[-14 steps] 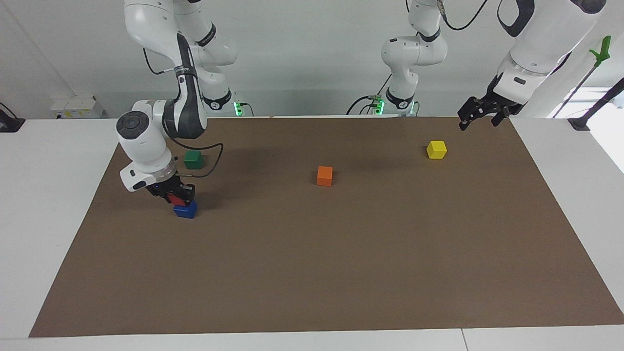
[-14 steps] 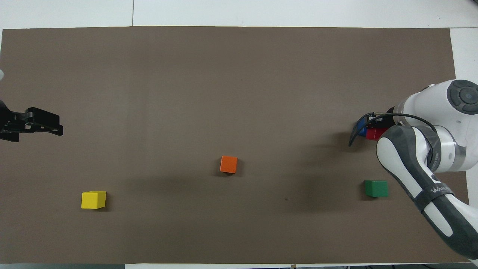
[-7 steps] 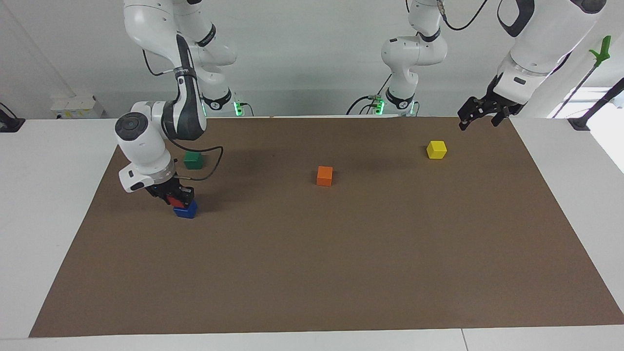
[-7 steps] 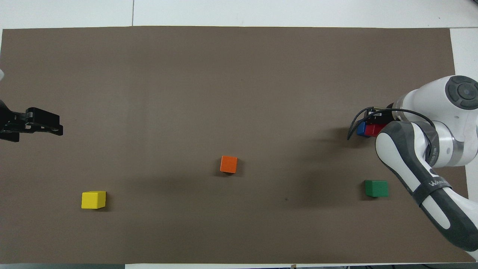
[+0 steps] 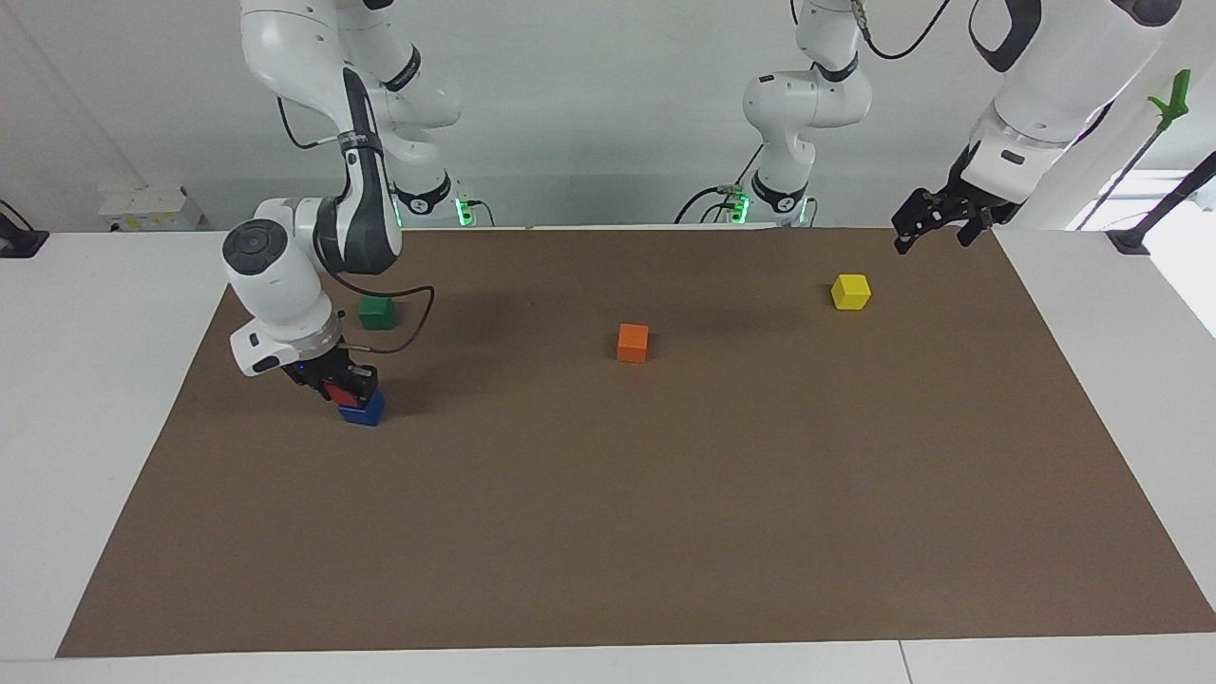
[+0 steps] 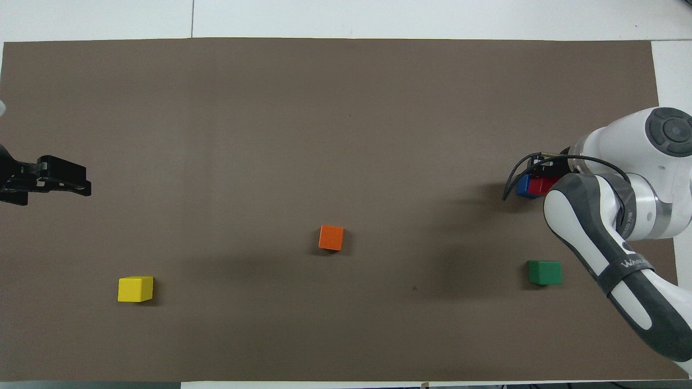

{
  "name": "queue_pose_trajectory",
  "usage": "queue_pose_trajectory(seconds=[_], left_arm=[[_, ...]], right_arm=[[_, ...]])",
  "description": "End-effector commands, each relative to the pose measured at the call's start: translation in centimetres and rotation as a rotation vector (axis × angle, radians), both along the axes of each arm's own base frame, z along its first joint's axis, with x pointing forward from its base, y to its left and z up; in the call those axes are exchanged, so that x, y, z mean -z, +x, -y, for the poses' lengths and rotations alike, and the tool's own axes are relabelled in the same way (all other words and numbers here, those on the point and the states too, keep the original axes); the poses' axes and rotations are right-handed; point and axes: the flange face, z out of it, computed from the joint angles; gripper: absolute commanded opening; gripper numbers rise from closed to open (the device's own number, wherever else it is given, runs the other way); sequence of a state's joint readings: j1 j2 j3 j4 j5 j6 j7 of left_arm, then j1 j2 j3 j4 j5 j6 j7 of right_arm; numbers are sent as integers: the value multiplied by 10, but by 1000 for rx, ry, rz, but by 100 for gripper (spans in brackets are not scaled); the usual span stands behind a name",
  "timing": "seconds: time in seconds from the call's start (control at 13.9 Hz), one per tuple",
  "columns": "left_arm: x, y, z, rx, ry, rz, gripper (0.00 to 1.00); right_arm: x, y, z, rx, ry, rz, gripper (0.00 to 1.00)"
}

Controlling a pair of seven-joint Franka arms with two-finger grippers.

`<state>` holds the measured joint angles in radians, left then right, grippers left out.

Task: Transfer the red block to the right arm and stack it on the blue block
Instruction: 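Lower the red cube onto the blue cube with the right gripper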

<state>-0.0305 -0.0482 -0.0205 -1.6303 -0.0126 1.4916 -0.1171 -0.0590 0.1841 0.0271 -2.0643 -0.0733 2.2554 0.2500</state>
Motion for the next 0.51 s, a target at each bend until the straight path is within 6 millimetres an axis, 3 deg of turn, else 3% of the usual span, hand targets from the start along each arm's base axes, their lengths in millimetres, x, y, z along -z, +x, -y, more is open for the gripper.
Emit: queue_pose_trajectory(seconds=[0.0,0.29,0.43], left_arm=[[0,-8,-4,2,8,-3,100],[0,-8,-4,2,8,-3,100],[-1,-8,-5,2,8,-1,100]], right_arm=[[0,7,1,34,15,14,63],[-2,8,1,38,19,13,74],[-12,13,3,32,15,10,95]])
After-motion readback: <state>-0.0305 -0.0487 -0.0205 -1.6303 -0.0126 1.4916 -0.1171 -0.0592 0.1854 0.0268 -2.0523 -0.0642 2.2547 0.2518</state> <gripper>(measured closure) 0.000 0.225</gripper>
